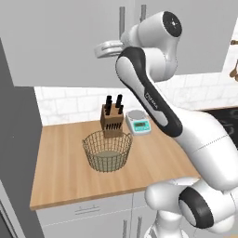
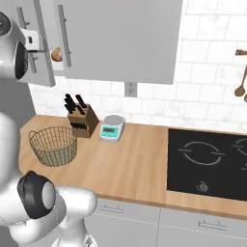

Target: Open the cabinet, pick up the bread from the cabinet and place it in the basket. Then move the basket to the dining counter.

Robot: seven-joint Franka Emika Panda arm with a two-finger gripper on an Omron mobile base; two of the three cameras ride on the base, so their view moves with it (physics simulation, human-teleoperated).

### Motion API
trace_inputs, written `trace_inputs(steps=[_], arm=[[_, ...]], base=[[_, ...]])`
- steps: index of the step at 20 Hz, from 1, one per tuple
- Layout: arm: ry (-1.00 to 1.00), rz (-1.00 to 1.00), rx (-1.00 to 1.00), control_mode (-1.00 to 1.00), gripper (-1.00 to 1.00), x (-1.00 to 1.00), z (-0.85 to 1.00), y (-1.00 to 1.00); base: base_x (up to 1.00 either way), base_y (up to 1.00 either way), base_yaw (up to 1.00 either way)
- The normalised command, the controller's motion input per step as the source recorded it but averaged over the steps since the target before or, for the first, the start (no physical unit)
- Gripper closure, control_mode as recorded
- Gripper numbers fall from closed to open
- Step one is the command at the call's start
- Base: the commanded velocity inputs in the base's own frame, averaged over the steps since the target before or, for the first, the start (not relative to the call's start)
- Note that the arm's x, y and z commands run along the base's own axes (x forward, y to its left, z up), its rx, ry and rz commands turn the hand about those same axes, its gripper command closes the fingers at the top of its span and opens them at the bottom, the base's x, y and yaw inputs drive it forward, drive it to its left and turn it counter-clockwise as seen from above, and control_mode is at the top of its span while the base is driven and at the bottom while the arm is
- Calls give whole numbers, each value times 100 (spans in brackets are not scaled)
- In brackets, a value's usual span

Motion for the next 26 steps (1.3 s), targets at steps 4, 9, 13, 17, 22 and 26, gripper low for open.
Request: trace_inputs(steps=[4, 9, 13, 17, 22, 26], arm=[[1, 0, 0, -100, 100, -94, 0, 100], [1, 0, 0, -100, 100, -94, 0, 100], [5, 1, 0, -100, 100, -84, 0, 100], [8, 1, 0, -100, 100, -73, -10, 100], [6, 0, -2, -100, 100, -53, -40, 100], [4, 0, -4, -100, 100, -39, -61, 100]], base=[[0, 0, 0], [0, 0, 0], [0, 0, 0], [0, 0, 0], [0, 0, 0], [0, 0, 0]])
